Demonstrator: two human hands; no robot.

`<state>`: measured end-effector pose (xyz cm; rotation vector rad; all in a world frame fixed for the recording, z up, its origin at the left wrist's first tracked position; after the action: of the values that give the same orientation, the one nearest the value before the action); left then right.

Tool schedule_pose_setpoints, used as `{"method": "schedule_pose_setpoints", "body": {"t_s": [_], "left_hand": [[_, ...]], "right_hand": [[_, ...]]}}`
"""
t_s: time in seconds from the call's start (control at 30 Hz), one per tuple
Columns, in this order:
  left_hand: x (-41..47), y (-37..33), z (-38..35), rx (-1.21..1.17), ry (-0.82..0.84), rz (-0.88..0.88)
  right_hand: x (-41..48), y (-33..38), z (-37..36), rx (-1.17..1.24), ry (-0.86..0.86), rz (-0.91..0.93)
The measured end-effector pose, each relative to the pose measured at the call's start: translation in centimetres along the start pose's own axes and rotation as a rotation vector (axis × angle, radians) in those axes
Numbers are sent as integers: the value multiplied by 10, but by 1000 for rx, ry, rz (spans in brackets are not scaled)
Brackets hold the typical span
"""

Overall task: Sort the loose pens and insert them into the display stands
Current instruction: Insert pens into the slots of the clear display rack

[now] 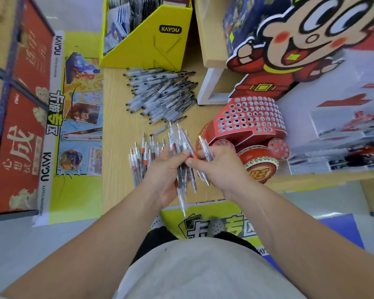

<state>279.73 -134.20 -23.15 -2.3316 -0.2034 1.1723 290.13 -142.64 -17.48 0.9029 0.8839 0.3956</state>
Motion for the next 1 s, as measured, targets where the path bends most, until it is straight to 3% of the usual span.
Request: {"method": "schedule_pose_setpoints", "body": {"t_s": [0.27,0.47,0.8,1.0], "left_hand": [[-23,18,-74,39,-39,-93],[-40,65,-158,-67,-67,-153],[-53,124,-261,-159,-40,-143],[-52,118,-298,-167,22,-138]], "right_hand": [[-21,-16,70,61,-23,16],[-56,-39,161,231,90,80],[-87,-100,321,377,-59,34],[-94,-96,365,354,-43,154]]}}
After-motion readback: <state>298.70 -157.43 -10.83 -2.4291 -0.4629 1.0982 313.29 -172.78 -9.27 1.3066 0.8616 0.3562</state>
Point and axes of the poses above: each hand's wrist, its own x-axis towards the middle knuckle, its own z-axis out of the back of the hand, y = z × x, the point moved 4 cm from there along x, towards the middle knuckle, and after that the axes turned 1 degree about -z, right-handed, at the moved point
